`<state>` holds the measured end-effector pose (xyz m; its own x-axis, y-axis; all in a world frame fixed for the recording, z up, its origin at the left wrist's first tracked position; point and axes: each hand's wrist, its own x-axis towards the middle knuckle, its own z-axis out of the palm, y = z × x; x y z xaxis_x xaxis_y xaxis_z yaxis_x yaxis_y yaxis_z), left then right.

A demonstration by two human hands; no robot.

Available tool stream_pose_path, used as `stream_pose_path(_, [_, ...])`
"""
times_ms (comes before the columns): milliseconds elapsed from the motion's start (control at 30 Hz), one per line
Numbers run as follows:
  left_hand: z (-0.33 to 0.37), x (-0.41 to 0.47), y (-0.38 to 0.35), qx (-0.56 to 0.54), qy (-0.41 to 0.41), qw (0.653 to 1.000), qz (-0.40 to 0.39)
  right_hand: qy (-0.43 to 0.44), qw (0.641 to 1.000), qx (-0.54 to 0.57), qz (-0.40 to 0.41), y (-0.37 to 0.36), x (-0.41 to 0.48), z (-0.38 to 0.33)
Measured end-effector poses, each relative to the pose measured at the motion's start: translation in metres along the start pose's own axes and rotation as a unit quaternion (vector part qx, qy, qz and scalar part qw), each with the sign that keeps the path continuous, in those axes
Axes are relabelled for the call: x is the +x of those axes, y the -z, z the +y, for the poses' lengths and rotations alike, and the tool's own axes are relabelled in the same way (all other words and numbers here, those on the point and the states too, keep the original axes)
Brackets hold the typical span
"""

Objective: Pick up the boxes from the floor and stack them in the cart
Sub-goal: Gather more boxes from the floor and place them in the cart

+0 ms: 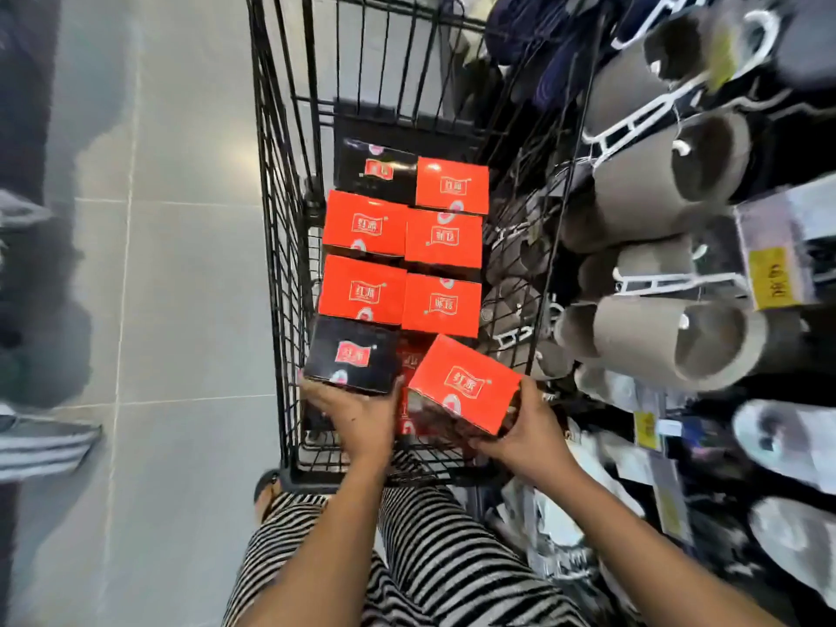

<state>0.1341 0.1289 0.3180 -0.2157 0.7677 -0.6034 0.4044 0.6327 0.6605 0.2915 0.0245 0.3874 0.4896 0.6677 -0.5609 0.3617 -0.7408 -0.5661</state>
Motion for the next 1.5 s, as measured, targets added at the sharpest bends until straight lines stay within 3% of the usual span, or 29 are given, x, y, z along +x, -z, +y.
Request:
stream_pose_path(200, [-0.002, -0.004, 0.025, 0.002, 0.014, 0.997, -0.074, -0.002, 0.997, 0.054, -0.049, -0.013, 0.021, 0.007])
stream_pose_path(367, [0.019, 0.002, 0.06, 0.023, 0.023, 0.996, -0.086, 0.0, 0.992, 0.111, -0.053, -0.027, 0.04, 0.001])
stream_pose_path(567, [0.051, 0.025, 0.054, 0.126, -0.046, 0.982, -0.135, -0.062, 0.981, 0.166, -0.082, -0.03, 0.056, 0.0])
stream_pose_path(700, [0.057, 0.035, 0.051, 0.154, -0.041, 0.98, -0.118, -0.137, 0.953, 0.227, -0.145, -0.028, 0.061, 0.002])
stream_pose_path(900, [0.058, 0.036, 0.054, 0.128, -0.039, 0.987, -0.084, -0.154, 0.946, 0.266, -0.106, -0.031, 0.061, -0.005])
stream_pose_path(1100, [0.05, 0.043, 0.054, 0.12, 0.002, 0.992, -0.049, -0.144, 0.946, 0.262, -0.126, -0.032, 0.068, -0.008])
stream_pose_path(1333, [0.05, 0.065, 0.054, 0.137, 0.029, 0.985, -0.099, -0.164, 0.947, 0.231, -0.152, -0.026, 0.078, -0.012])
stream_pose_path(1500, [0.074, 0.049, 0.052, 0.206, 0.019, 0.972, -0.111, -0.184, 0.952, 0.16, -0.184, -0.018, 0.079, -0.025])
